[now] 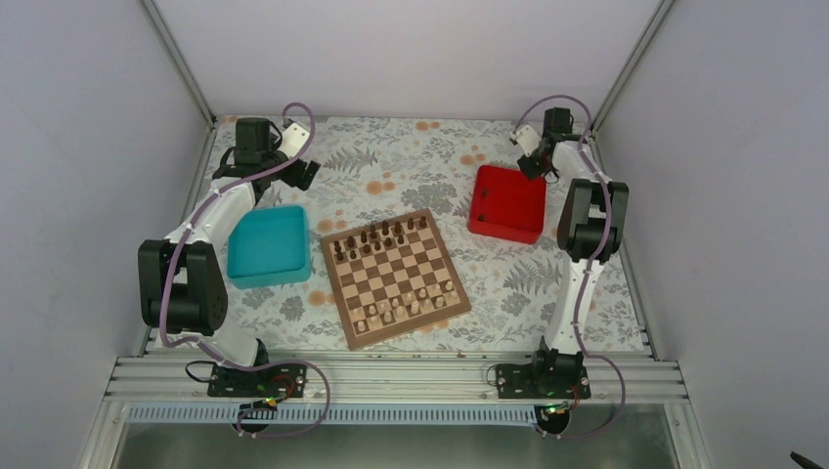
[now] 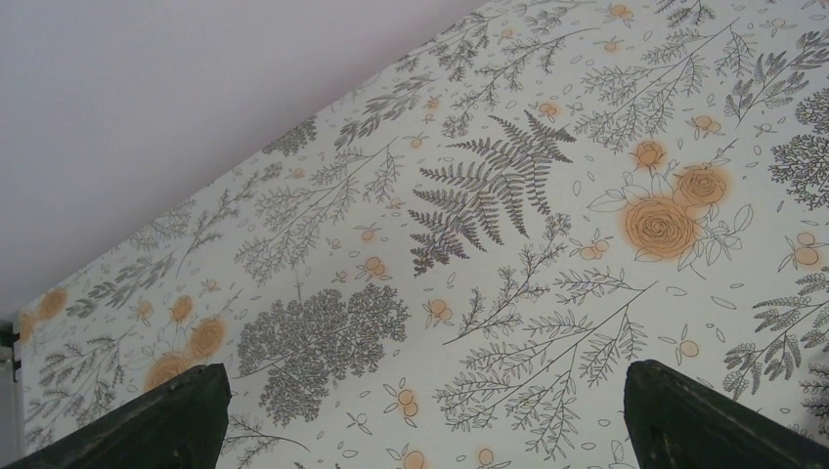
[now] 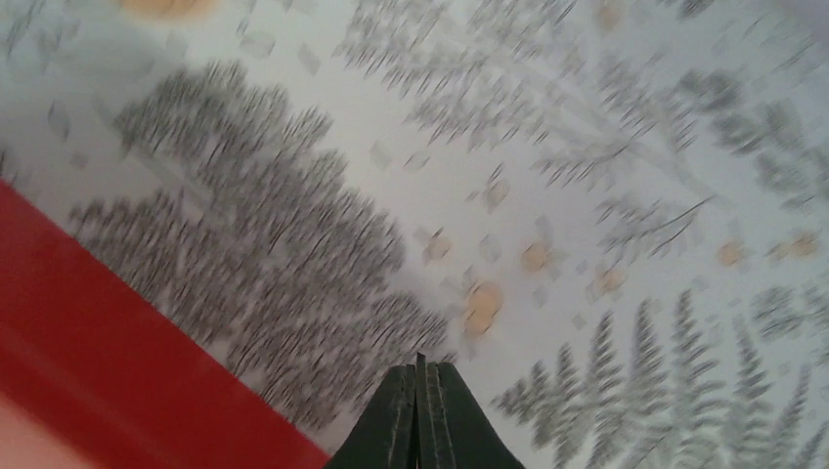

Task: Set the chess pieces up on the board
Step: Adjust the storage box at the center of the board.

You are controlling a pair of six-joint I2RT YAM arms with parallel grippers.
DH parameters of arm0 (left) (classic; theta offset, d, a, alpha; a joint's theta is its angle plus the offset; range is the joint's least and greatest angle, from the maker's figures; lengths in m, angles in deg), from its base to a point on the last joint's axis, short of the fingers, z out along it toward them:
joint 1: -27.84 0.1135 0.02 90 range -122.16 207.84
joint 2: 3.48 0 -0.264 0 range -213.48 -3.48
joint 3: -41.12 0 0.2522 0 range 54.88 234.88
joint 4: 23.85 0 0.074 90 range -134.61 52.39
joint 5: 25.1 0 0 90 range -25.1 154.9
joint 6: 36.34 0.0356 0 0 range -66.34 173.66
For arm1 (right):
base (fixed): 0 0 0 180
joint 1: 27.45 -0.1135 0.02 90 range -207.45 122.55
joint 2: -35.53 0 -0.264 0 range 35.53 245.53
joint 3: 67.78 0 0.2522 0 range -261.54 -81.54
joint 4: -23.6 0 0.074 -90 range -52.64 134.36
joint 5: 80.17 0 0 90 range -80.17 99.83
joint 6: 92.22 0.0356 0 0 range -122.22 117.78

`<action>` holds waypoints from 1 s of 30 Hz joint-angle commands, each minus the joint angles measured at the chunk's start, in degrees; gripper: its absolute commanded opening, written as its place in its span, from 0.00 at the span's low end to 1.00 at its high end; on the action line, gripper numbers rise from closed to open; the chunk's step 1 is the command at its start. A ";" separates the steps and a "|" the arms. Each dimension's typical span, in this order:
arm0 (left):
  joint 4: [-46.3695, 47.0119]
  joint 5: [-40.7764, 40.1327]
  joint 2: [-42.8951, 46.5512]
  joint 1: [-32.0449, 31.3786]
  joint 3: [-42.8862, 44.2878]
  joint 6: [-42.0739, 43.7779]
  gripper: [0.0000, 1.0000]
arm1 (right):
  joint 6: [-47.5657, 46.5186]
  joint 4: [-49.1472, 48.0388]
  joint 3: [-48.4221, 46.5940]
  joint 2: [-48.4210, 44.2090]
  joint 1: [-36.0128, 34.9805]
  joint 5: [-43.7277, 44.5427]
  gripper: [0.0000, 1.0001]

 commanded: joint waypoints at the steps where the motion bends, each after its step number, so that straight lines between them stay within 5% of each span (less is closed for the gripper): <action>1: 0.62 0.59 0.48 -0.12 0.18 0.30 1.00 | -1.99 6.20 5.21 -4.10 -0.37 1.02 0.04; 21: -0.46 0.37 -1.15 -0.32 1.54 0.13 1.00 | -2.25 10.81 38.46 -32.59 -0.65 -0.82 0.05; 30: -0.99 -0.31 -0.84 -0.25 1.96 0.07 1.00 | -1.59 8.49 40.76 -38.32 -0.10 -0.31 0.04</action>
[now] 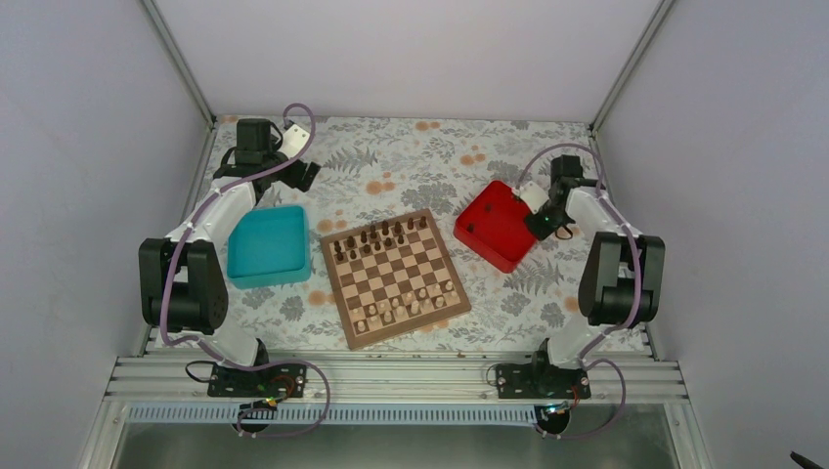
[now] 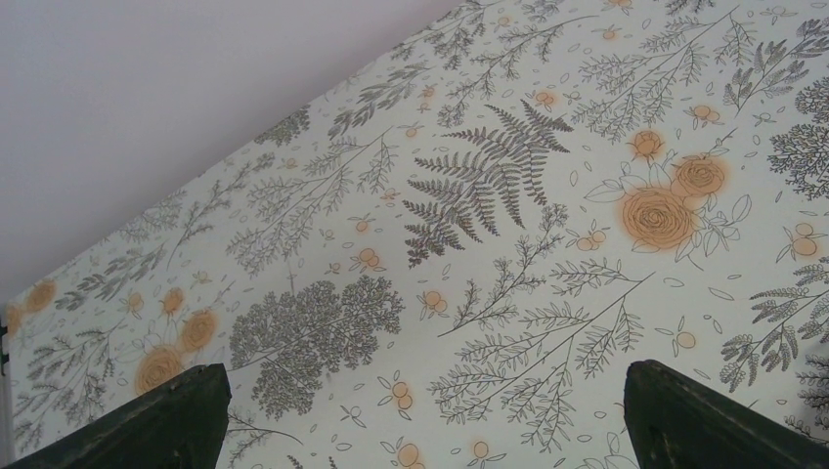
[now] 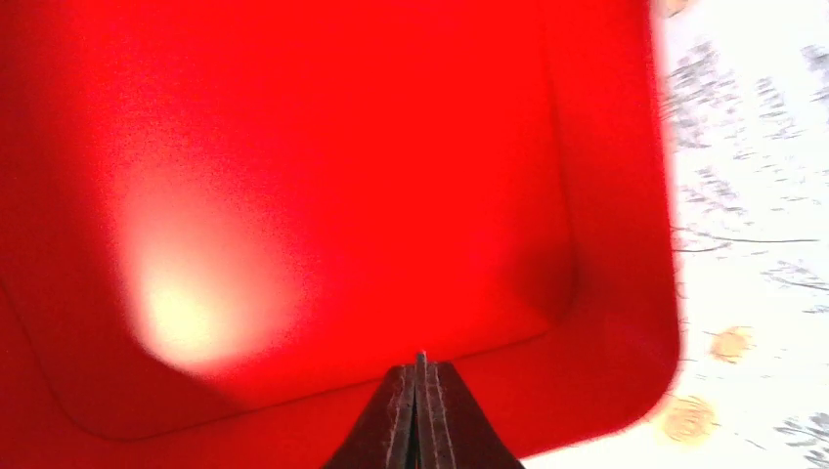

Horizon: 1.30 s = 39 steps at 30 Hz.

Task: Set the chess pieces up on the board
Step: Adjust the storage box at the center of the board.

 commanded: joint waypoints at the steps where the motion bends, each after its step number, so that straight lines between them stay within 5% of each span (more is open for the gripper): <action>1: -0.23 -0.25 -0.48 -0.26 1.90 0.04 1.00 | 0.58 -1.81 -0.57 -5.33 0.29 -0.40 0.04; 15: 0.32 -0.94 -0.46 -0.41 1.77 0.04 1.00 | 0.27 -6.40 -13.07 7.61 2.94 -2.83 0.04; 28: 1.01 -2.28 -0.20 -0.38 1.43 0.04 1.00 | 0.21 -1.58 -33.36 20.50 -7.56 -3.47 0.04; 39: 1.36 -2.95 0.64 -0.34 1.08 0.42 1.00 | 1.83 -1.56 -40.28 27.78 -13.50 -1.21 0.04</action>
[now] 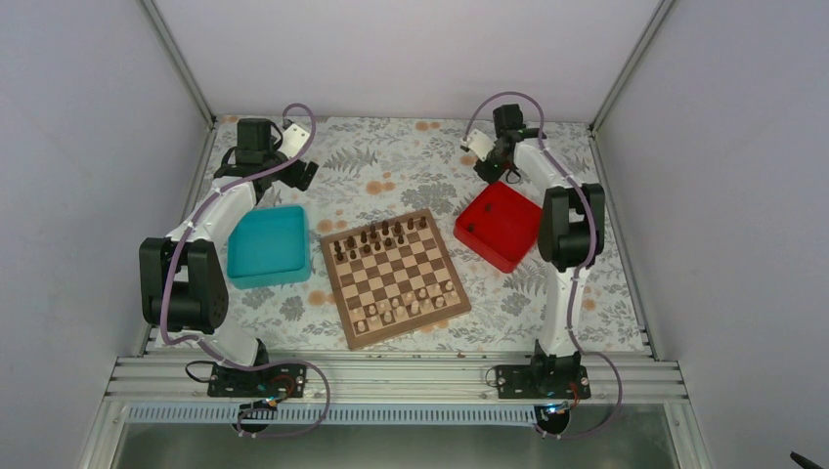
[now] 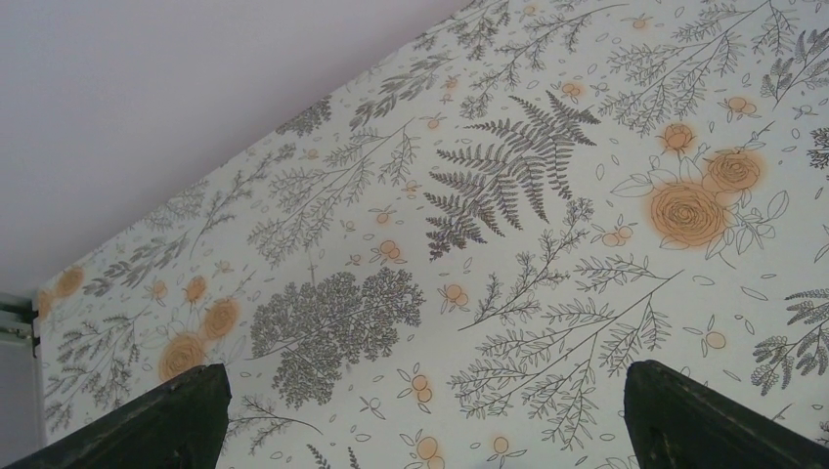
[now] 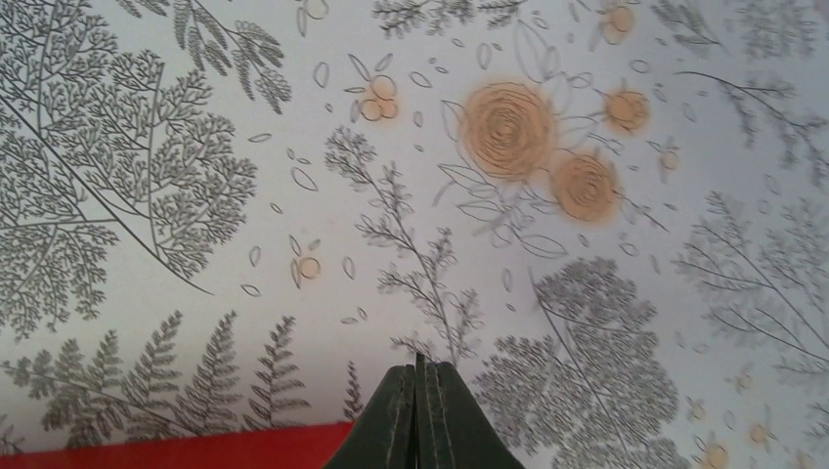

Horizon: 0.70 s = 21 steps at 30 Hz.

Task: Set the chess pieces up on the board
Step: Adjust the storage box at the center of the board.

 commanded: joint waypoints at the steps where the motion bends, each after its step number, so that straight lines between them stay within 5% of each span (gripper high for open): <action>1: 1.16 -0.39 0.96 -0.23 0.89 0.54 1.00 | 1.63 0.59 -2.89 1.74 -1.06 1.29 0.04; 21: 0.62 0.80 1.06 -0.23 0.88 0.83 1.00 | -1.34 6.41 1.40 3.45 -0.98 6.09 0.04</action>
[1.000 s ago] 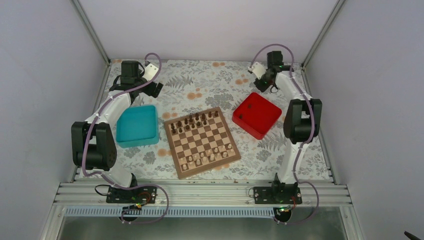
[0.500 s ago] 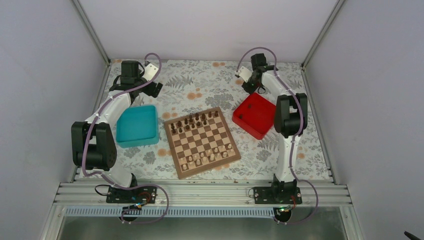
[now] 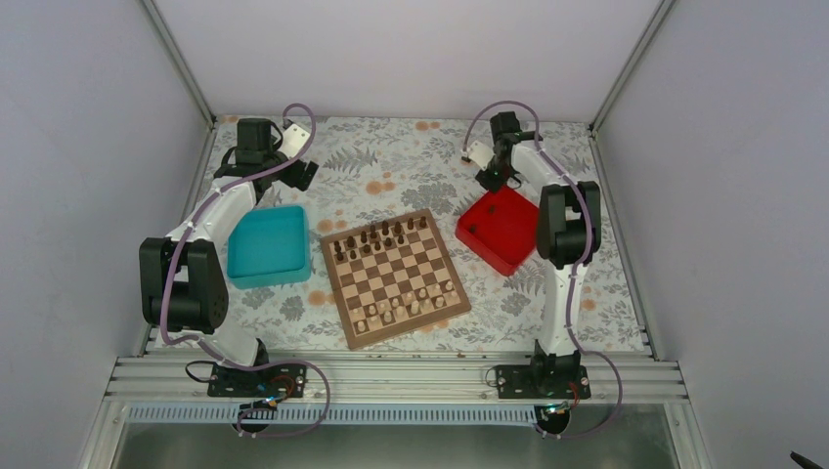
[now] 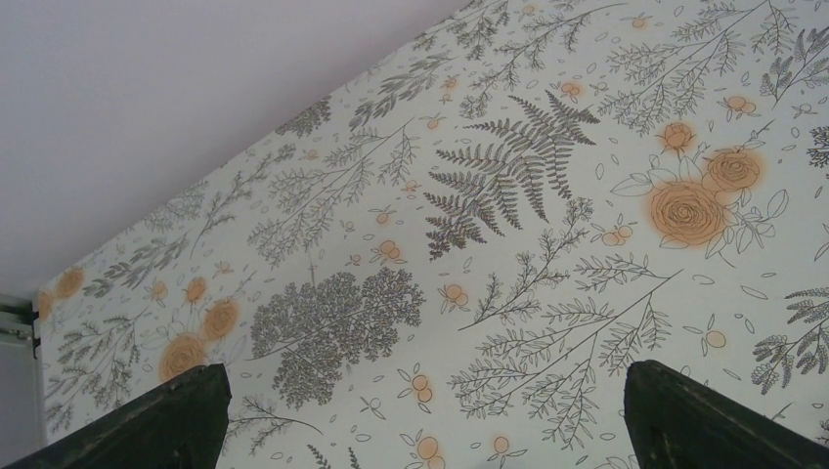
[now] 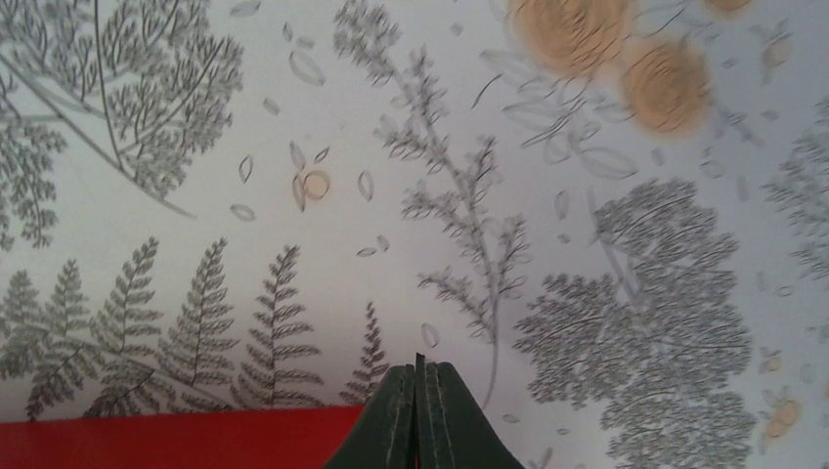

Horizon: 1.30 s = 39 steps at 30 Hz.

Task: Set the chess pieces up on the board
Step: Adjust the storage box at the center of the board, then pick up the chess piece from the storage box.

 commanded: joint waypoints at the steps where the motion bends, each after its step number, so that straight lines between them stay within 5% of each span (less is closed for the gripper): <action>1: 0.61 0.86 1.01 -0.23 0.84 0.63 1.00 | -1.28 1.97 2.99 0.37 0.08 2.27 0.04; 9: 0.31 0.95 0.45 -0.27 1.21 0.61 1.00 | -0.05 1.04 10.49 -3.32 2.01 9.68 0.04; 20: -0.36 0.64 -1.56 -0.48 2.17 0.62 1.00 | 1.28 0.45 24.15 -21.01 6.32 10.11 0.05; 27: -0.62 -0.01 -1.25 -0.75 2.35 0.72 1.00 | 2.41 5.56 24.26 -29.50 6.45 2.36 0.26; 39: -0.24 0.87 -1.14 -0.76 2.17 0.52 1.00 | 5.13 8.31 36.95 -38.99 8.34 -4.79 0.40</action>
